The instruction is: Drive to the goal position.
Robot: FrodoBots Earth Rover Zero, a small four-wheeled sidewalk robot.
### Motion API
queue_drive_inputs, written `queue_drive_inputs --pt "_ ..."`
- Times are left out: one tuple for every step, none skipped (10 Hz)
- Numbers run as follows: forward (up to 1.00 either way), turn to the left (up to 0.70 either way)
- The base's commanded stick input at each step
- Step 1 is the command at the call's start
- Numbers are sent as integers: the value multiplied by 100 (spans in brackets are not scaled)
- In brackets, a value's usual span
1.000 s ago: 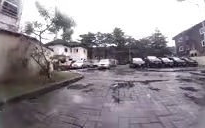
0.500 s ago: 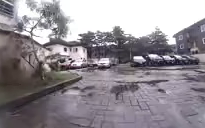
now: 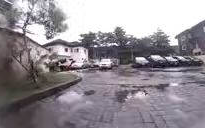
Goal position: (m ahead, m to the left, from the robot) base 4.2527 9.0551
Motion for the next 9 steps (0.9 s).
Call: queue_drive_inputs --pt "85 0" --pt "85 -34" --pt "85 -33" --pt "85 -13" --pt "85 0" --pt "85 0" --pt "85 0" --pt "85 0" --pt "85 0"
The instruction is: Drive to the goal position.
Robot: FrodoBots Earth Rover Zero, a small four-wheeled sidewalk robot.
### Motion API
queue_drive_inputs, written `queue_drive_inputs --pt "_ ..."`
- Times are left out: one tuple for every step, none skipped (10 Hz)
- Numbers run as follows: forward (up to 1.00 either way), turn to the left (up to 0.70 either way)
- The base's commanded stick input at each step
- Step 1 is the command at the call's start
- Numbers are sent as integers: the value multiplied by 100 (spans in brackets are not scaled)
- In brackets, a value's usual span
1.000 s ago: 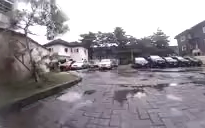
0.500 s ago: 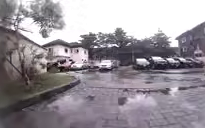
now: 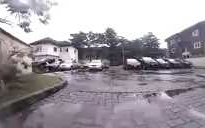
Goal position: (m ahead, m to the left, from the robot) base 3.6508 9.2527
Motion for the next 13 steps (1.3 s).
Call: queue_drive_inputs --pt "85 0" --pt "85 0" --pt "85 0" --pt "85 0" --pt "85 0" --pt "85 0" --pt "85 0" --pt "85 0" --pt "85 0" --pt "85 0" --pt "85 0" --pt "85 0" --pt "85 0"
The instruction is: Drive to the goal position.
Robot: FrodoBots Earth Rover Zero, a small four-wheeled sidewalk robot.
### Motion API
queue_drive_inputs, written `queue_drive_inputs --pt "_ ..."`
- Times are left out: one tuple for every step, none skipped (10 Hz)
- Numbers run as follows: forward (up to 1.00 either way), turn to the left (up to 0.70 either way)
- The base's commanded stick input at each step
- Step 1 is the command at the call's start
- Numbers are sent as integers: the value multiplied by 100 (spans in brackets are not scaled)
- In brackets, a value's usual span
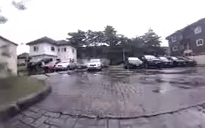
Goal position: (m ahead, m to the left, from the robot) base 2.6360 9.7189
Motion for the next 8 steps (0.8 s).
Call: queue_drive_inputs --pt "85 0" --pt "85 0" --pt "85 0" --pt "85 0" --pt "85 0" --pt "85 0" --pt "85 0" --pt "85 0"
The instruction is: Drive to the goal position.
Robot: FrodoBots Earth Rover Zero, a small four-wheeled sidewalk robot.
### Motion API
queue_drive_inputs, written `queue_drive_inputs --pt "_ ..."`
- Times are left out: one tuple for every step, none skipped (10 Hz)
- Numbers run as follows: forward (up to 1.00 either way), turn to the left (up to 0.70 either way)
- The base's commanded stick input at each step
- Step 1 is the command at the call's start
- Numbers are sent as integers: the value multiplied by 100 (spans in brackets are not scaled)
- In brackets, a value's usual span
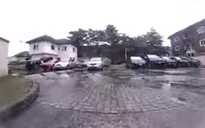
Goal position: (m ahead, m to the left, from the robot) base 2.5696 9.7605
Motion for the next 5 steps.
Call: queue_drive_inputs --pt "85 0" --pt "85 0" --pt "85 0" --pt "85 0" --pt "85 0"
